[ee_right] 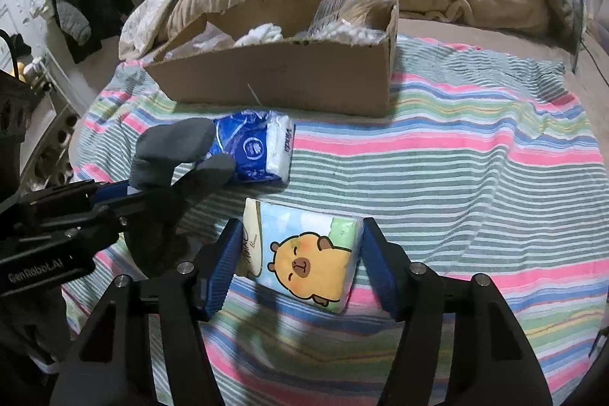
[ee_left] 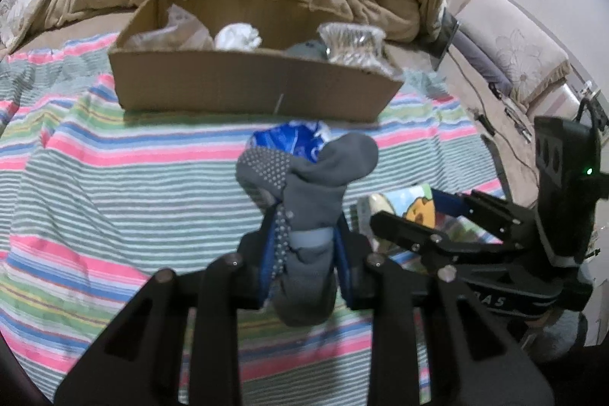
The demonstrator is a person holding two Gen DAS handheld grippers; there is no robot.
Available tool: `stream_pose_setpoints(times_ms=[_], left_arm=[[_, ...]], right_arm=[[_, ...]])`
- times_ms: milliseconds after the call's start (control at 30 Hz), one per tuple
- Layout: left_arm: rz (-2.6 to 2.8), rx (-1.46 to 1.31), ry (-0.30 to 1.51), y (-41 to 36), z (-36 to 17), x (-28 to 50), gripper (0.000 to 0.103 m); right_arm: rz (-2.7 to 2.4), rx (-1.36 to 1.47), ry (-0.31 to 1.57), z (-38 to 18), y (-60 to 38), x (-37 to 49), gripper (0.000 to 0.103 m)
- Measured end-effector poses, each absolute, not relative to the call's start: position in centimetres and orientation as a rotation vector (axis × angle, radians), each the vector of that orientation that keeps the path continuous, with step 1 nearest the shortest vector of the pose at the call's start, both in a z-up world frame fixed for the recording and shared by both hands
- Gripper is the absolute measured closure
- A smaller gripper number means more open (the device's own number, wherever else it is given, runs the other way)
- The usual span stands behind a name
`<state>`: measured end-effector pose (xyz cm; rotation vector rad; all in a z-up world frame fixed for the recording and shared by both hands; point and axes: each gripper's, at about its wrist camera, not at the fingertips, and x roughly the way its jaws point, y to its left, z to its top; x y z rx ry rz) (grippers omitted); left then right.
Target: Organize objects
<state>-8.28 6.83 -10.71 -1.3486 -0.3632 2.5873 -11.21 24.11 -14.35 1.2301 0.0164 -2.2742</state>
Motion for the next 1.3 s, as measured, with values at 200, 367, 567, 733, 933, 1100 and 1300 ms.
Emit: stream_pose_setpoints(times_ms=[200,367,567,733,933,1100,1300], left_arm=[[2.602,-1.283,-0.371,6.5,-8.2,-8.1,0.075],[2.609,-1.253,-0.376,6.1,-6.7,-8.2,0.075],[2.626,-1.202,-0.365,5.7,-4.7,-8.7,0.075],[2.653,-1.157,-0.360,4.9,-3.4,-9.6,0.075],[2.682,-1.108,-0.349,3.9,-2.4,-10.8,0.075],[2.692,-1.056,-0.339,3.3,-1.3,-11.9,0.075],[2.690,-1.017,-0.340,3.1,-0.6,-13.6,0.075]], right_arm=[[-2.297,1.181,-0.024,-12.1,24.6,-10.9,0.038],[-2.316,1.137,-0.051,-10.6,24.7,-10.9,0.038],[-2.345,1.086,-0.077,-8.7,24.6,-11.3,0.038],[-2.374,1.049,-0.091,-7.1,24.6,-12.1,0.038],[-2.397,1.005,-0.103,-5.4,24.3,-13.0,0.038],[-2.408,0.981,-0.099,-4.4,23.7,-13.9,0.038],[-2.416,0.951,-0.089,-3.4,22.7,-14.9,0.038]])
